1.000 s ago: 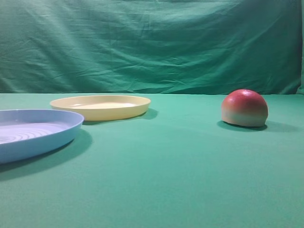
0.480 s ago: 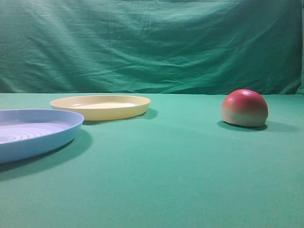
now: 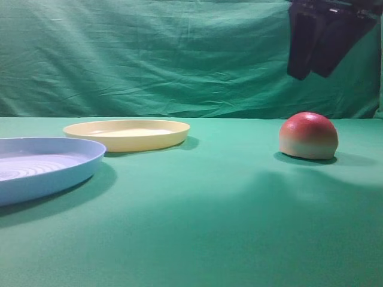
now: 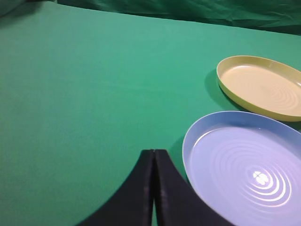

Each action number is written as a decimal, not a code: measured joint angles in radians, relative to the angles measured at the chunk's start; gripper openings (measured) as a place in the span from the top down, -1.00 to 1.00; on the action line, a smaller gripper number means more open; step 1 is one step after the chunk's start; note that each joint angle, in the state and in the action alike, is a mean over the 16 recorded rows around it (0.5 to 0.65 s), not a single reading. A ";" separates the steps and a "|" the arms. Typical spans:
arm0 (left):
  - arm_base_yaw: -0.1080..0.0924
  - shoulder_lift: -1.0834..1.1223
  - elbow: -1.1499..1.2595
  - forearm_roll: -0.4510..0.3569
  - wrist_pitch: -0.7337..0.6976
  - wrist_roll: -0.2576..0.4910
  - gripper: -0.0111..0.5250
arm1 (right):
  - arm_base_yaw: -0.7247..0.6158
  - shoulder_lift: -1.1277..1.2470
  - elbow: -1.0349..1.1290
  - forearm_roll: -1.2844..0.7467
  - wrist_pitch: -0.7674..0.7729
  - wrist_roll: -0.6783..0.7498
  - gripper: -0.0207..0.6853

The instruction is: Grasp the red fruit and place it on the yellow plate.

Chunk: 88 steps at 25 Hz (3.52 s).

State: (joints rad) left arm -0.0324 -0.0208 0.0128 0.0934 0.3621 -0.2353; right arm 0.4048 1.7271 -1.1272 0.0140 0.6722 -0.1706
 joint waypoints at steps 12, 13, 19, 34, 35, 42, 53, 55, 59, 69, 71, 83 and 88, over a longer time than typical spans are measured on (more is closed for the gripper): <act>0.000 0.000 0.000 0.000 0.000 0.000 0.96 | 0.000 0.142 -0.004 -0.013 -0.089 0.018 -0.50; 0.000 0.000 0.000 0.000 0.000 0.000 0.96 | 0.000 0.148 -0.006 -0.013 -0.094 0.018 -0.43; 0.000 0.000 0.000 0.000 0.000 0.000 0.96 | 0.007 0.166 -0.070 -0.002 -0.081 0.018 0.02; 0.000 0.000 0.000 0.000 0.000 0.000 0.96 | 0.194 0.275 -0.435 0.060 -0.104 -0.009 0.34; 0.000 0.000 0.000 0.000 0.000 0.000 0.96 | 0.207 0.292 -0.449 0.061 -0.122 -0.013 0.34; 0.000 0.000 0.000 0.000 0.000 0.000 0.96 | 0.257 0.414 -0.500 0.065 -0.236 -0.032 0.09; 0.000 0.000 0.000 0.000 0.000 0.000 0.96 | 0.261 0.450 -0.577 0.047 -0.204 -0.037 -0.63; 0.000 0.000 0.000 0.000 0.000 0.000 0.96 | 0.261 0.425 -0.606 0.042 -0.164 -0.037 -0.60; 0.000 0.000 0.000 0.000 0.000 0.000 0.96 | 0.261 0.351 -0.666 0.032 -0.074 -0.036 -0.24; 0.000 0.000 0.000 0.000 0.000 0.000 0.96 | 0.261 0.092 -0.751 0.031 0.168 -0.018 0.80; 0.000 0.000 0.000 0.000 0.000 0.000 0.96 | 0.261 0.046 -0.754 0.029 0.227 -0.009 0.89; 0.000 0.000 0.000 0.000 0.000 0.000 0.96 | 0.252 -0.180 -0.756 -0.191 0.554 0.221 0.94; 0.000 0.000 0.000 0.000 0.000 0.000 0.96 | 0.245 -0.283 -0.723 -0.312 0.585 0.320 0.94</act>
State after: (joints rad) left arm -0.0324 -0.0208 0.0128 0.0934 0.3621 -0.2353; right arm 0.6495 1.4440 -1.8503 -0.2977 1.2572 0.1497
